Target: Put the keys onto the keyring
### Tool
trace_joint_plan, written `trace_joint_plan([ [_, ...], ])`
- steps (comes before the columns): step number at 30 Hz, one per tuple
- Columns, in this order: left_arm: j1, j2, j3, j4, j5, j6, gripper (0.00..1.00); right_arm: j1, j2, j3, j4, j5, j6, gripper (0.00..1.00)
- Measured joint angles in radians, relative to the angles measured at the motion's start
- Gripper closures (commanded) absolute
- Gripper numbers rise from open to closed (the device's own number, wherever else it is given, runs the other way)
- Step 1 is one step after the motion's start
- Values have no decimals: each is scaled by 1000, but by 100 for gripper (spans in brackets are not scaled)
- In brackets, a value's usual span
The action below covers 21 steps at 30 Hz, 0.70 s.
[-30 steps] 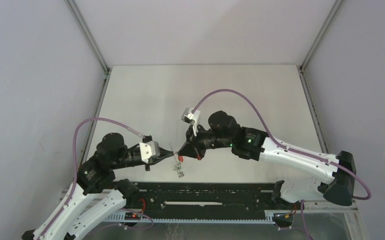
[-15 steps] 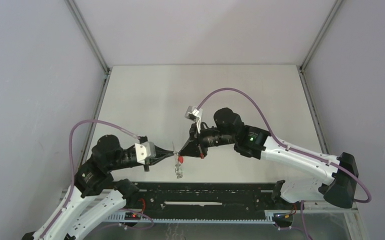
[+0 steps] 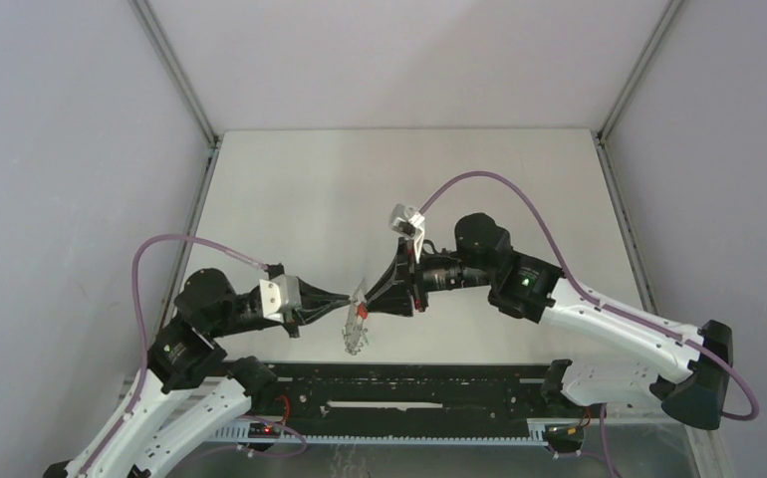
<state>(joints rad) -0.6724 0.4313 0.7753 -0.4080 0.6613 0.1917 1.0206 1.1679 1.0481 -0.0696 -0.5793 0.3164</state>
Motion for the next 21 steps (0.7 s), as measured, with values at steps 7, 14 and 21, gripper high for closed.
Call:
trace_joint_plan([
  [7,0,27,3,2,47,-1,100,-29,-83,0,-1,-19,-31,36],
  [14,0,58,32,12,114,-32,100,-44,-111,0,14,-66,-127,36],
  [21,0,57,33,54,158,-74,100,-45,-79,-1,101,-158,-179,47],
])
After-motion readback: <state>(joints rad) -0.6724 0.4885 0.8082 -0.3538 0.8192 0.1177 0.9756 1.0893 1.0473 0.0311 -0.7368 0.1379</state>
